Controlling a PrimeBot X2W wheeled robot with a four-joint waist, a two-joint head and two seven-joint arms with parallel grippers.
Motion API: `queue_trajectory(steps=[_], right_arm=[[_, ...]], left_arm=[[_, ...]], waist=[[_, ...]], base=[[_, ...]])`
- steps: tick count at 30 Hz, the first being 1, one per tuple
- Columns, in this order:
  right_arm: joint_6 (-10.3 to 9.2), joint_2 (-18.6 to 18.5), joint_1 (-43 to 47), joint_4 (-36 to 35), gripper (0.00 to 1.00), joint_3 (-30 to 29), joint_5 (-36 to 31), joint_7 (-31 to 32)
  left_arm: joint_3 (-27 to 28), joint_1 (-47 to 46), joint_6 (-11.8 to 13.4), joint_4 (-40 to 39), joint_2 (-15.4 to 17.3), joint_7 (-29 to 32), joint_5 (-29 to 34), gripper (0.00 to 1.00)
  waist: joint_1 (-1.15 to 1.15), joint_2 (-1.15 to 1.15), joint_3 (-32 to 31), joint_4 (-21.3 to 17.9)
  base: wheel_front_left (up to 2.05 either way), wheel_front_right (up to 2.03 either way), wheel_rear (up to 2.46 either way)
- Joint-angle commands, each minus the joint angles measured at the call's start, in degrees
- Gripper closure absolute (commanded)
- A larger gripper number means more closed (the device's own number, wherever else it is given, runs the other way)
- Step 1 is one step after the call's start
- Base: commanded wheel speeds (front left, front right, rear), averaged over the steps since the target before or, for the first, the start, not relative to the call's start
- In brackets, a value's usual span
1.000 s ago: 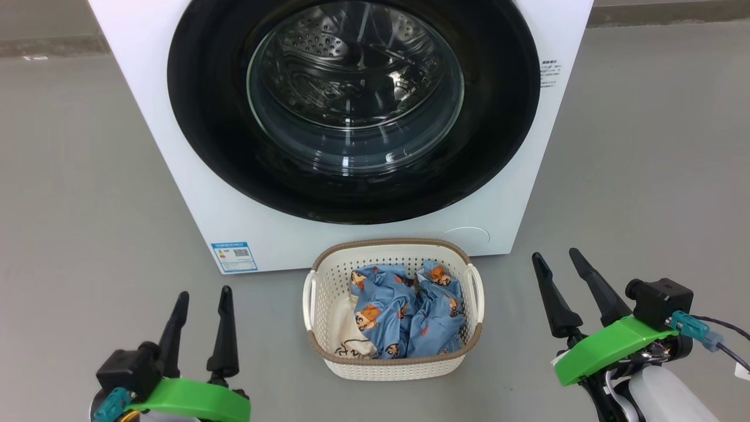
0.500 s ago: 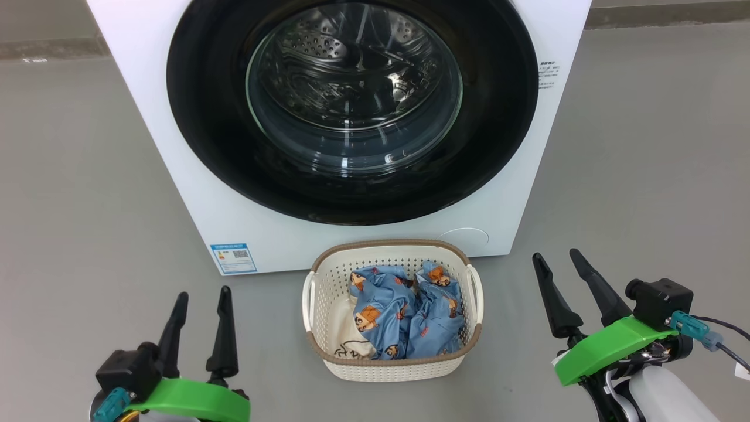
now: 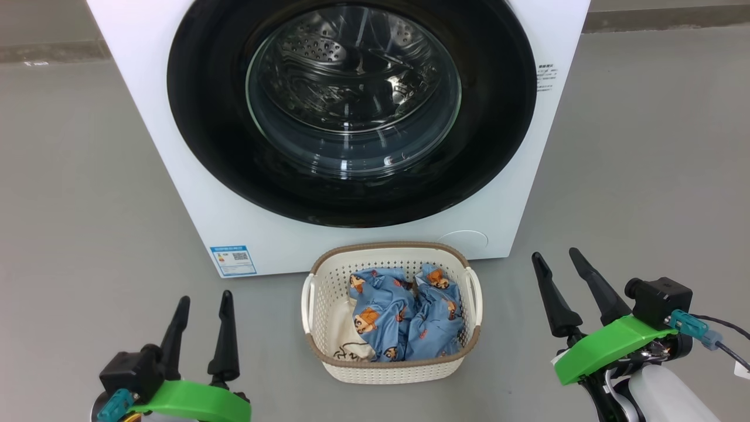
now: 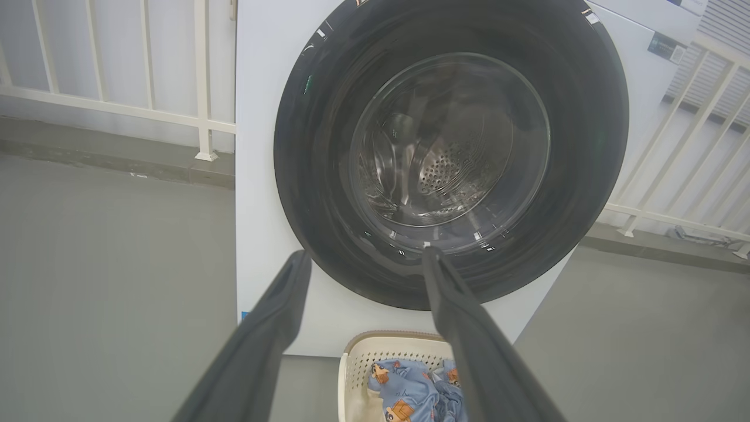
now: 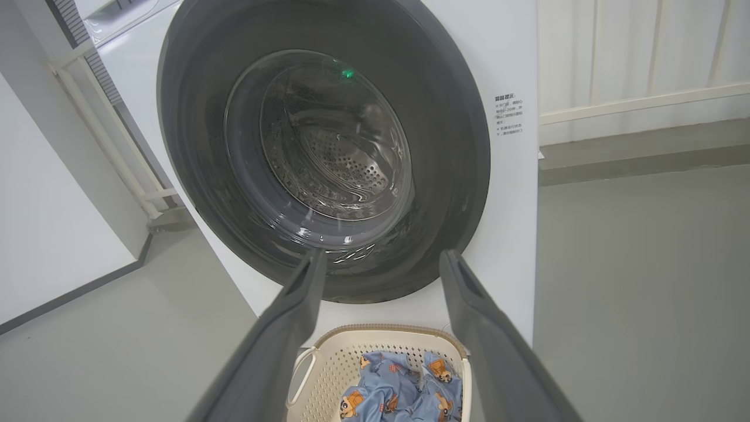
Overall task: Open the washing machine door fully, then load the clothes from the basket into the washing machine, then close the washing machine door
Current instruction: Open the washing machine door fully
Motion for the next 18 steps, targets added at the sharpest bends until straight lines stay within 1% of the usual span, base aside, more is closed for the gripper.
queue_trajectory(steps=[1, 7, 18], right_arm=[[0.33, -0.57, -1.91, -1.10, 0.00, 0.90, -0.52, -0.71], [0.33, -0.63, -1.96, -0.98, 0.00, 1.04, -0.50, -0.71], [0.33, -0.59, -1.91, -0.75, 0.00, 1.42, -0.27, -0.71]], left_arm=[[1.64, -2.26, 0.35, -1.16, 0.61, -0.78, 0.75, 0.00], [1.55, -2.23, 0.36, -1.08, 0.65, -0.78, 0.91, 0.00], [1.61, -1.92, 0.05, -1.42, 0.65, -0.78, -0.33, 0.00]], waist=[[0.00, 0.00, 0.00, 0.03], [0.00, 0.00, -0.13, 0.09], [0.00, 0.00, -0.33, -0.07]], base=[[0.50, 0.50, -0.99], [0.78, 0.78, -1.55], [1.16, 1.16, -2.33]])
